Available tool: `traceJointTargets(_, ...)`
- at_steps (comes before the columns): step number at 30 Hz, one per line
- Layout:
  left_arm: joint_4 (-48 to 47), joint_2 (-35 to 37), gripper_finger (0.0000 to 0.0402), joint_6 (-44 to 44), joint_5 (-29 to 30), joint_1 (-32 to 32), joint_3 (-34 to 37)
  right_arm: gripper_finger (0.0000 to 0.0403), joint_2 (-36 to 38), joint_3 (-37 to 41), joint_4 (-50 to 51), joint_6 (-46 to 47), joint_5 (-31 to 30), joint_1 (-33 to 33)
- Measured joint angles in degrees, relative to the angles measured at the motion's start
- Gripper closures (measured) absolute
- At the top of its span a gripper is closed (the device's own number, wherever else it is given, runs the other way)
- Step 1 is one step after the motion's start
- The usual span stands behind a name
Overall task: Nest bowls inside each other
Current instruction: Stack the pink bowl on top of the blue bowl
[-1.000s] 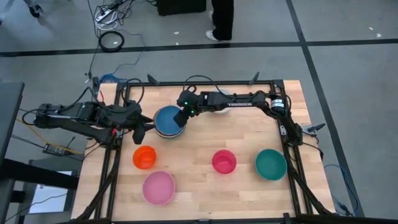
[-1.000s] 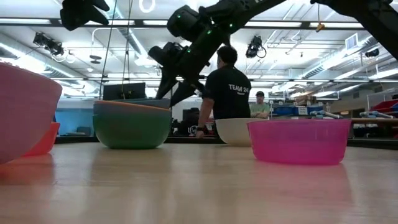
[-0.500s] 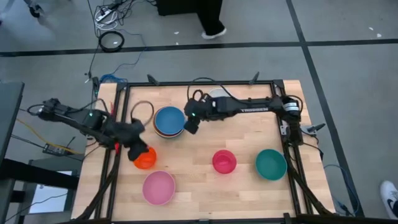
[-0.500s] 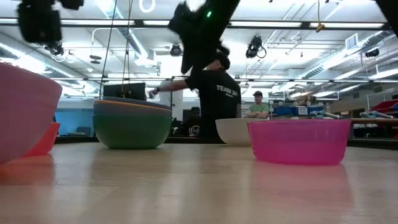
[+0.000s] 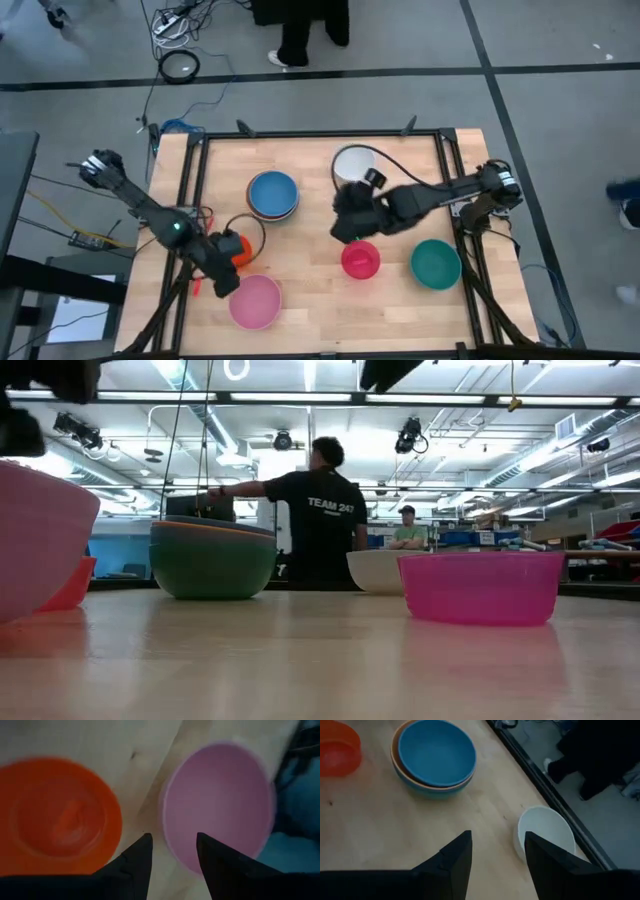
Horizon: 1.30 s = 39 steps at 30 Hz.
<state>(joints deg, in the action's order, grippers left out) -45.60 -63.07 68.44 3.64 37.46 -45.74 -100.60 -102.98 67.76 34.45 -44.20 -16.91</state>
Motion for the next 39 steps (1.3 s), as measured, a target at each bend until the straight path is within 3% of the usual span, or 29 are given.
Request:
traceJointTargets(9,3.3,-9.5,0.0239,11.2,-1.6,4.3,-1.4,0.0234,0.4,0.0,6.7,11.9,-3.1,-6.5)
traceJointTargets(26,2.2,-18.0,0.0241,11.2,-1.7,4.6,-2.6,0.0234,0.3,0.0,6.1,14.1,-3.0,-7.1)
traceJointTargets(30,3.3,-18.3,0.0278,10.2,-2.1,4.6,-2.6,0.0234,0.3,0.0,6.1,14.0,-3.0,-7.1)
traceJointTargets(36,6.2,-18.3,0.0385,7.4,-2.4,4.6,-2.6,0.0234,0.3,0.0,6.0,14.0,-3.0,-7.1)
traceJointTargets(39,6.9,-18.3,0.0389,6.3,-1.5,4.6,-2.9,0.0234,0.3,0.0,6.0,13.9,-3.1,-7.1)
